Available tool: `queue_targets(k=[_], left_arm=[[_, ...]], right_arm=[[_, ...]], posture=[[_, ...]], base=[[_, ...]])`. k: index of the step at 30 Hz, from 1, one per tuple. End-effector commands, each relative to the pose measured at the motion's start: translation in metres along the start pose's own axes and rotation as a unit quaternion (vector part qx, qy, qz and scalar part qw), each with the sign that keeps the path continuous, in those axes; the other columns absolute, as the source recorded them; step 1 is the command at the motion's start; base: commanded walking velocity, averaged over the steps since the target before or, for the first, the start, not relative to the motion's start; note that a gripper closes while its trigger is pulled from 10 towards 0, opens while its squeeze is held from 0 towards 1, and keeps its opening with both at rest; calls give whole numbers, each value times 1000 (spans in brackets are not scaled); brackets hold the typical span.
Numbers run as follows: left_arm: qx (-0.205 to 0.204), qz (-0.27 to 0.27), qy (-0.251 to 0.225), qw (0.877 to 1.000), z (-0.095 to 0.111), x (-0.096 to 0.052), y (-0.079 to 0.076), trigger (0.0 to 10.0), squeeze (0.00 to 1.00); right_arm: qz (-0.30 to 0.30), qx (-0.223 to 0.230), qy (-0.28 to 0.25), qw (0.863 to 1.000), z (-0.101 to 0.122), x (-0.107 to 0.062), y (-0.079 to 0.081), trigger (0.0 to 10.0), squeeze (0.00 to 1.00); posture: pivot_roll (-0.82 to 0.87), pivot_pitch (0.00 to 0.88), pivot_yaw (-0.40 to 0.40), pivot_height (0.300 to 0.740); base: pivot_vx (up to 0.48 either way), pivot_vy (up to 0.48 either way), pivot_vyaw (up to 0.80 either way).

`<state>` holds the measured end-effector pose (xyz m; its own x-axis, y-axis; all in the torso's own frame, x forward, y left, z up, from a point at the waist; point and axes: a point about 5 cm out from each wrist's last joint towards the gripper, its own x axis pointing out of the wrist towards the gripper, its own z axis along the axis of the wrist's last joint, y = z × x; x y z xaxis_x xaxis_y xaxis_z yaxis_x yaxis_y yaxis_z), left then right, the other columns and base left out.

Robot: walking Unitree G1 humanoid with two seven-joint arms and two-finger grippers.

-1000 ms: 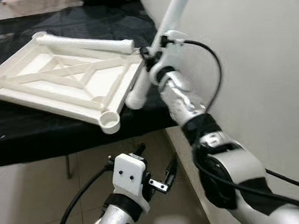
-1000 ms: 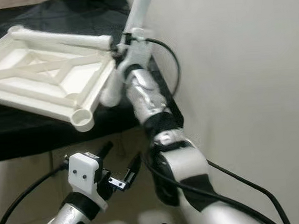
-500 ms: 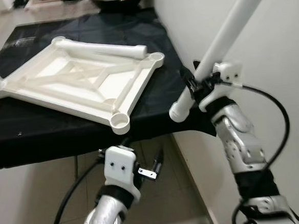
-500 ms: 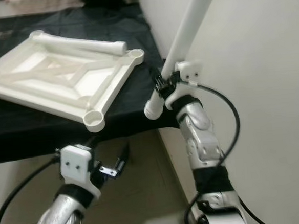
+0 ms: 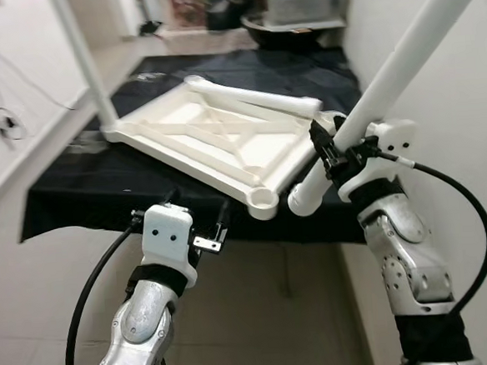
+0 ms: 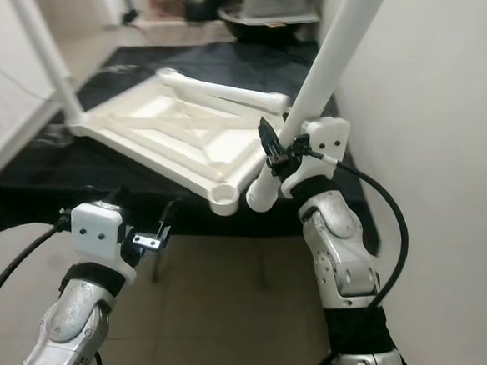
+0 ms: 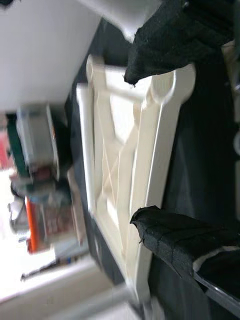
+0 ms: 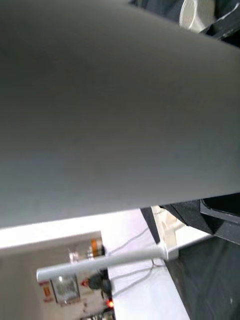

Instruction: Building children table

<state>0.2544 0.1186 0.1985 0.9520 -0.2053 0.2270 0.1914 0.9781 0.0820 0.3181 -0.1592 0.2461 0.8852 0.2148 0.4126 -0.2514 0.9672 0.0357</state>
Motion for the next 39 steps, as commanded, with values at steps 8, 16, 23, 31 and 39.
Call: queue_targets(k=[8, 16, 23, 31, 39], left_arm=[[-10, 18, 17, 1000, -7, -1, 2, 10000, 0], [17, 37, -13, 999, 5, 13, 13, 10000, 0], [32, 38, -19, 999, 7, 15, 19, 10000, 0], [37, 33, -24, 999, 8, 17, 18, 10000, 0], [38, 33, -24, 998, 7, 16, 19, 10000, 0]], right_arm=[[-8, 8, 33, 999, -12, -26, 15, 10000, 0], [-30, 16, 13, 999, 0, -15, 12, 10000, 0], [-39, 12, 4, 999, 5, -13, 12, 10000, 0], [-60, 21, -4, 998, 8, -11, 9, 10000, 0], [-55, 14, -9, 998, 10, -8, 10, 10000, 0]], posture=[[43, 63, 22, 740], [44, 54, 20, 740], [46, 56, 19, 740], [52, 59, 19, 740], [53, 68, 15, 740]], base=[[0, 0, 300], [0, 0, 0], [0, 0, 0], [0, 0, -400], [0, 0, 0]])
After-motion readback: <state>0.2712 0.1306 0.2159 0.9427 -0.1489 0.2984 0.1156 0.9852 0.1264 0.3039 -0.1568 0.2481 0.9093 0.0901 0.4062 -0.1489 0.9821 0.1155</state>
